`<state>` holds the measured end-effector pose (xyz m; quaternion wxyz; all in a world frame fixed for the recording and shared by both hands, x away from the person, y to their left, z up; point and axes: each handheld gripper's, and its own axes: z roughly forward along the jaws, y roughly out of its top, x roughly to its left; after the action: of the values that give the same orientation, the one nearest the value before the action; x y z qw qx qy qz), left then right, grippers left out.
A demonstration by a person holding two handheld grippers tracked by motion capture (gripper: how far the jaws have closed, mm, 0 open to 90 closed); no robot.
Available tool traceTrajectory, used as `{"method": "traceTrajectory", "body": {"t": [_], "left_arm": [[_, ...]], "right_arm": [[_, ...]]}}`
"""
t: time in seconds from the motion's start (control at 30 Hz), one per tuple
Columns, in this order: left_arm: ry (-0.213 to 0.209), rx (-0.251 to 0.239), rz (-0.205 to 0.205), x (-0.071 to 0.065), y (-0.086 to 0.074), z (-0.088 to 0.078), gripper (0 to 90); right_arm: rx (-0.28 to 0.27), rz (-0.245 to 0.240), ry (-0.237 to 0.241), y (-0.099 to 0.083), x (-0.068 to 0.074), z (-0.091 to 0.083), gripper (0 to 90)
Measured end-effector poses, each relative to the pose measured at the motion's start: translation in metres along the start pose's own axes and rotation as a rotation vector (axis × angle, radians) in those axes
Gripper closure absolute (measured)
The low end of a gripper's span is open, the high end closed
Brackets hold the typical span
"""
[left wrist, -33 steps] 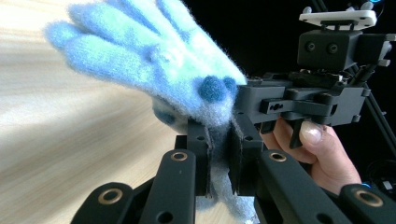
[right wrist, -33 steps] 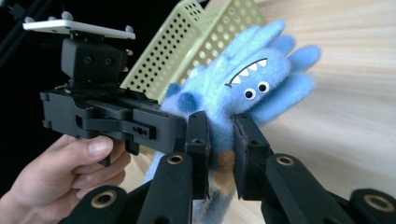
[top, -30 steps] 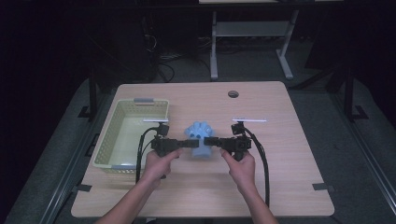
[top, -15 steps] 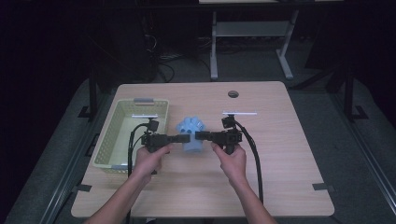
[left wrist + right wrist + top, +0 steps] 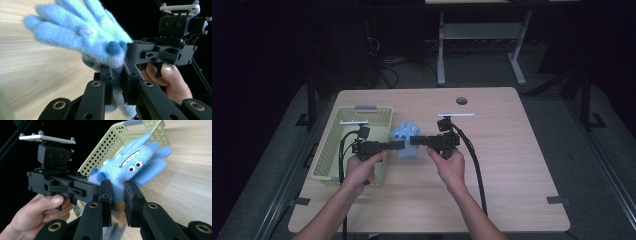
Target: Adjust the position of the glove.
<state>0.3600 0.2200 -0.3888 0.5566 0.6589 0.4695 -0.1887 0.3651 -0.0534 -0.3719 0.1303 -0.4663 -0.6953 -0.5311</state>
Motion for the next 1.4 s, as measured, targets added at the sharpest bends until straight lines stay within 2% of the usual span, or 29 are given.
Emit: {"method": "traceTrajectory", "body": {"t": [0.63,1.07,1.4], "left_arm": [[0.018,-0.025,0.010,0.006,0.008,-0.030,80.8],[0.024,-0.044,-0.006,0.017,0.007,-0.054,80.9],[0.035,-0.055,-0.020,0.023,0.005,-0.066,80.9]], "right_arm": [[0.037,-0.037,0.012,0.017,0.017,0.024,77.3],[0.073,-0.060,0.019,0.022,0.030,0.050,77.3],[0.095,-0.064,0.033,0.024,0.036,0.064,77.3]]}}
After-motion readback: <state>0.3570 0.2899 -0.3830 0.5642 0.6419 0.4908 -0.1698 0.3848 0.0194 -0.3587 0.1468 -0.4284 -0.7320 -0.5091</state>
